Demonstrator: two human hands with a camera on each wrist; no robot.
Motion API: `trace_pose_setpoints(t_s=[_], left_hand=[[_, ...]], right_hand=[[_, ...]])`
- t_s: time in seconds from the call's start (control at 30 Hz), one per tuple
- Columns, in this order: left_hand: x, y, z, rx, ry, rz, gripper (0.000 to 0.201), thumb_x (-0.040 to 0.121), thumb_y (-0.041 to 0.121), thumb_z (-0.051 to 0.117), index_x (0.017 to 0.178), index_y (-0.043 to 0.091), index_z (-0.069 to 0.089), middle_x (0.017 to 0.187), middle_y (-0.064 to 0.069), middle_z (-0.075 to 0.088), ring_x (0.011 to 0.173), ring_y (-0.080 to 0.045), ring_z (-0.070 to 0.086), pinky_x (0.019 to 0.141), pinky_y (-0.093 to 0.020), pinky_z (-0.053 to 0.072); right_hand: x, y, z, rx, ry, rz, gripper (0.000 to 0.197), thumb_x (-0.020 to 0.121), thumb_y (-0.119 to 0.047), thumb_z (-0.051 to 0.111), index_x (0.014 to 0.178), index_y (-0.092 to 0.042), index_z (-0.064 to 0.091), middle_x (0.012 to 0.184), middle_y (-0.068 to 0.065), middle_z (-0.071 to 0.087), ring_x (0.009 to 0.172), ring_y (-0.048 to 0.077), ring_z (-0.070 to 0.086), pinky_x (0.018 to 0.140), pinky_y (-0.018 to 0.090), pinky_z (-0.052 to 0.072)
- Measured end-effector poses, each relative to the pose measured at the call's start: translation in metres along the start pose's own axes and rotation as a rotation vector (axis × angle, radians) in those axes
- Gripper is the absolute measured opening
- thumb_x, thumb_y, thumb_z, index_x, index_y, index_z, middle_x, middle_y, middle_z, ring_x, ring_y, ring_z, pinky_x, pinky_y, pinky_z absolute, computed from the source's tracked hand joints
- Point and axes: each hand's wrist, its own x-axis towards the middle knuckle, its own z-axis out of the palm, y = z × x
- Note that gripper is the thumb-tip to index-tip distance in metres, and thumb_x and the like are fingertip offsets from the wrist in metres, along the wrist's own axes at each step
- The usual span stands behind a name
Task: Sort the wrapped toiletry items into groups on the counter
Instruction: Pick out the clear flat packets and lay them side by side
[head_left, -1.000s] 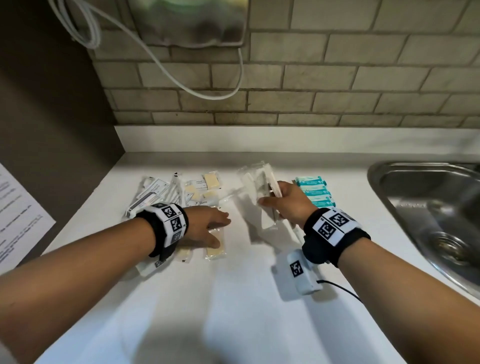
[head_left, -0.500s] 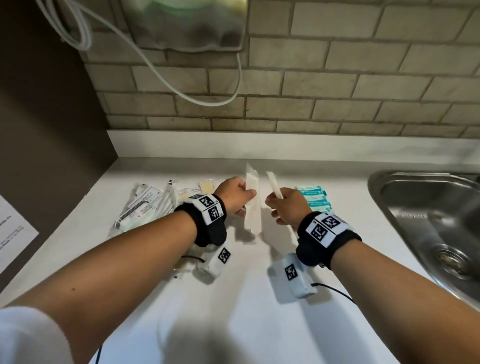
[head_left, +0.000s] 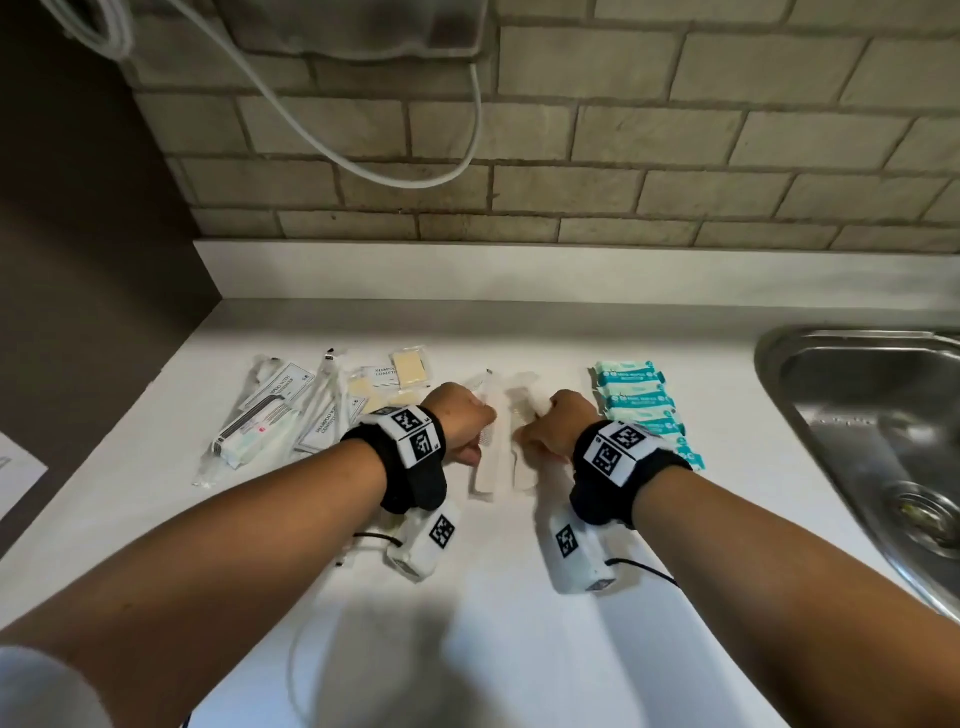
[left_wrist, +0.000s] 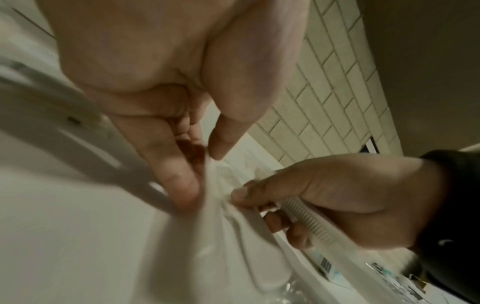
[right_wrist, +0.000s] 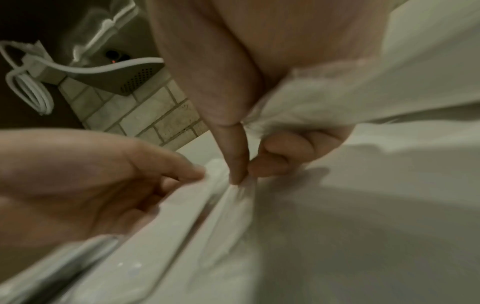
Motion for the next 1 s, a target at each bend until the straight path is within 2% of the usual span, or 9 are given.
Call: trace_pose_setpoints(t_s=[0.17, 0.3, 0.37, 0.43, 0.57, 0.7, 0.77, 0.83, 1.0], left_hand=[[0.003, -0.004, -0.002, 0.174, 0.038, 0.019, 0.032, 0.091, 0.025, 0.063, 0.063, 0.008, 0.060, 0.055, -0.010, 0.058, 0.048, -0.024, 0.055, 0.058, -0.030, 0.052], [0.001, 0.001, 0.000, 0.270, 0.107, 0.053, 0.021, 0.086, 0.029, 0.070, 0.082, 0.011, 0.060, 0.062, -0.009, 0.067, 0.053, -0.023, 0.064, 0.063, -0.032, 0.058], [-0.001, 0.005, -0.002, 0.374, 0.141, 0.084, 0.025, 0.085, 0.032, 0.070, 0.090, 0.015, 0.053, 0.077, -0.006, 0.064, 0.068, -0.024, 0.063, 0.062, -0.029, 0.049], [-0.002, 0.007, -0.002, 0.358, 0.160, 0.122, 0.026, 0.088, 0.036, 0.065, 0.089, 0.011, 0.056, 0.082, -0.009, 0.062, 0.074, -0.028, 0.060, 0.067, -0.032, 0.047], [-0.010, 0.017, 0.008, -0.208, -0.021, 0.082, 0.044, 0.098, 0.045, 0.046, 0.082, 0.006, 0.057, 0.075, -0.015, 0.062, 0.060, -0.028, 0.057, 0.059, -0.037, 0.050], [-0.022, 0.030, 0.016, -0.340, -0.158, 0.065, 0.025, 0.100, 0.030, 0.045, 0.096, 0.010, 0.059, 0.089, -0.018, 0.066, 0.074, -0.033, 0.067, 0.081, -0.050, 0.056], [-0.021, 0.032, 0.019, -0.338, -0.145, 0.086, 0.009, 0.097, 0.016, 0.052, 0.104, 0.012, 0.056, 0.088, -0.015, 0.062, 0.071, -0.032, 0.067, 0.078, -0.047, 0.059], [-0.017, 0.030, 0.020, -0.324, -0.127, 0.076, 0.024, 0.094, 0.010, 0.058, 0.117, 0.013, 0.050, 0.086, -0.011, 0.060, 0.069, -0.029, 0.067, 0.073, -0.047, 0.061], [-0.013, 0.026, 0.024, -0.248, -0.079, 0.063, 0.023, 0.091, 0.007, 0.062, 0.111, 0.012, 0.051, 0.081, -0.012, 0.063, 0.062, -0.031, 0.065, 0.066, -0.049, 0.061]], right_hand=[[0.001, 0.000, 0.001, -0.101, 0.040, 0.014, 0.060, 0.077, -0.040, 0.077, 0.122, -0.008, 0.054, 0.120, 0.010, 0.063, 0.096, 0.026, 0.057, 0.074, 0.027, 0.040], [0.002, 0.000, 0.003, -0.015, -0.001, 0.044, 0.082, 0.071, -0.046, 0.079, 0.134, -0.009, 0.042, 0.125, 0.009, 0.059, 0.109, 0.027, 0.059, 0.074, 0.029, 0.042], [0.003, 0.000, 0.000, 0.085, -0.033, 0.078, 0.080, 0.069, -0.049, 0.078, 0.128, -0.005, 0.046, 0.104, 0.011, 0.062, 0.082, 0.025, 0.062, 0.061, 0.028, 0.045], [0.000, -0.001, -0.007, 0.182, -0.071, 0.051, 0.055, 0.079, -0.046, 0.069, 0.108, 0.000, 0.057, 0.067, 0.009, 0.057, 0.048, 0.018, 0.049, 0.048, 0.022, 0.039], [-0.005, -0.007, -0.020, 0.413, -0.049, -0.008, 0.040, 0.087, -0.035, 0.046, 0.062, -0.005, 0.053, 0.035, 0.005, 0.043, 0.038, 0.020, 0.040, 0.053, 0.031, 0.035], [0.003, -0.009, -0.021, 0.458, 0.074, -0.102, 0.011, 0.073, -0.018, 0.056, 0.067, -0.010, 0.053, 0.058, 0.010, 0.056, 0.057, 0.025, 0.053, 0.058, 0.032, 0.040], [0.005, -0.005, -0.024, 0.472, 0.102, -0.131, 0.012, 0.076, -0.008, 0.065, 0.070, -0.012, 0.055, 0.064, 0.008, 0.058, 0.061, 0.024, 0.053, 0.061, 0.031, 0.041], [0.004, 0.000, -0.025, 0.433, 0.097, -0.122, 0.010, 0.076, -0.005, 0.068, 0.074, -0.009, 0.060, 0.067, 0.010, 0.061, 0.064, 0.026, 0.056, 0.065, 0.034, 0.046], [0.006, 0.017, -0.032, 0.262, 0.200, -0.063, 0.010, 0.081, -0.014, 0.072, 0.085, -0.015, 0.063, 0.085, 0.008, 0.066, 0.080, 0.024, 0.060, 0.075, 0.030, 0.048]])
